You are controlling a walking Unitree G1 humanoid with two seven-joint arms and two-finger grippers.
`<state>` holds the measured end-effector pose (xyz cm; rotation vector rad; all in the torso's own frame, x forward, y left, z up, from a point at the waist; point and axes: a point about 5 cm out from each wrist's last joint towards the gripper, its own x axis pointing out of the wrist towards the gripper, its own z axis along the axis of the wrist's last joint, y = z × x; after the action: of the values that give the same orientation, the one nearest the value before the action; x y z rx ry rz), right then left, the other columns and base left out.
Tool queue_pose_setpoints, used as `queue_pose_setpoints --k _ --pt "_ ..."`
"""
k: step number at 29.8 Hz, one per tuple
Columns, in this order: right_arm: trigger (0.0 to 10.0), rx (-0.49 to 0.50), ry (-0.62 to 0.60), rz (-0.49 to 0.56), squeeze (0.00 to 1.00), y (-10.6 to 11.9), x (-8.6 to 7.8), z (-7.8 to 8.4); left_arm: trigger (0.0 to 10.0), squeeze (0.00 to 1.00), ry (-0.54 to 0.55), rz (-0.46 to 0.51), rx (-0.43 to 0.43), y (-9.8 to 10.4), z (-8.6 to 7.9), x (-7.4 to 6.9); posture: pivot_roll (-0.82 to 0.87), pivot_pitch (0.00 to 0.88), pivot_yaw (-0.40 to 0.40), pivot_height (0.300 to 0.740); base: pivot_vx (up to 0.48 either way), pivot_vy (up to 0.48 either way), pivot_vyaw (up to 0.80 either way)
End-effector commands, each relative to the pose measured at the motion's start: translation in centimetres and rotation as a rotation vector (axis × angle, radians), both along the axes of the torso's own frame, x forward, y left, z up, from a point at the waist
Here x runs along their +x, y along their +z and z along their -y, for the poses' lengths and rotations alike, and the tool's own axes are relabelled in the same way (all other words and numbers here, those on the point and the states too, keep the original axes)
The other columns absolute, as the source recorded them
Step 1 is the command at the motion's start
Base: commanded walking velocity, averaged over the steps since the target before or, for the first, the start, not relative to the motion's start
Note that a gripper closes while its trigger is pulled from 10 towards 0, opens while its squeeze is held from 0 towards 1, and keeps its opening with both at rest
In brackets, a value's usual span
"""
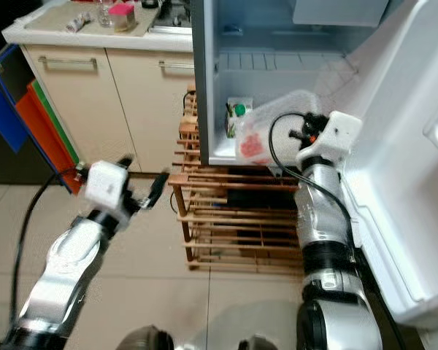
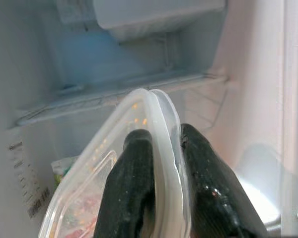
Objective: Restocking fridge
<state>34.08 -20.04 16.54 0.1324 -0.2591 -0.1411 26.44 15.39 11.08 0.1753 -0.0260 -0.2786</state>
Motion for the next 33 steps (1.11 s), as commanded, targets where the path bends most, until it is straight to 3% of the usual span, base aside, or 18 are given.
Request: queue_pose_setpoints --k 1,7,11,16,21,27,30,33 --pt "0.0 -0.049 0.040 0.096 0.00 2.4 -0.1 -1.1 10.0 0.00 -0.014 0.064 -0.003 1.3 0.6 0.4 0.02 0.000 -0.007 0.715 0.000 0.000 0.00" --pt "0.0 -0.060 0.026 0.130 0.00 3.4 0.4 -1.3 10.0 0.00 -0.066 0.092 -0.022 1.8 2.3 0.8 0.01 0.000 -0.002 0.715 0.000 0.000 0.00" --pt "0.0 -0.100 0.009 0.145 0.00 3.9 0.1 -1.2 10.0 0.00 -0.062 0.084 -0.062 1.5 1.9 0.4 0.01 0.000 -0.003 0.715 0.000 0.000 0.00" --pt "0.0 -0.227 -0.003 0.149 0.00 3.2 -1.8 -0.5 10.0 0.00 0.094 0.098 -0.079 0.7 0.0 -0.5 0.01 0.000 -0.011 0.715 0.000 0.000 0.00" --pt "0.0 -0.239 -0.041 0.121 0.00 2.1 -2.8 0.2 10.0 0.00 0.117 0.078 0.018 -1.5 -0.7 -1.7 0.00 0.000 -0.009 0.715 0.000 0.000 0.00" --pt "0.0 -0.234 -0.053 0.162 0.00 3.3 -2.4 -0.3 10.0 0.00 0.057 0.011 0.128 -4.8 -0.8 -2.4 0.00 0.000 0.004 0.715 0.000 0.000 0.00" --pt "0.0 -0.230 -0.059 0.187 0.00 4.0 -2.1 -0.5 10.0 0.00 0.089 -0.033 0.142 -6.2 -1.4 -2.3 -0.01 0.000 0.006 0.715 0.000 0.000 0.00" --pt "0.0 -0.233 -0.066 0.220 0.00 4.8 -1.8 -0.6 10.0 0.00 0.102 -0.030 0.114 -6.3 -1.3 -2.1 -0.01 0.000 0.006 0.715 0.000 0.000 0.00"
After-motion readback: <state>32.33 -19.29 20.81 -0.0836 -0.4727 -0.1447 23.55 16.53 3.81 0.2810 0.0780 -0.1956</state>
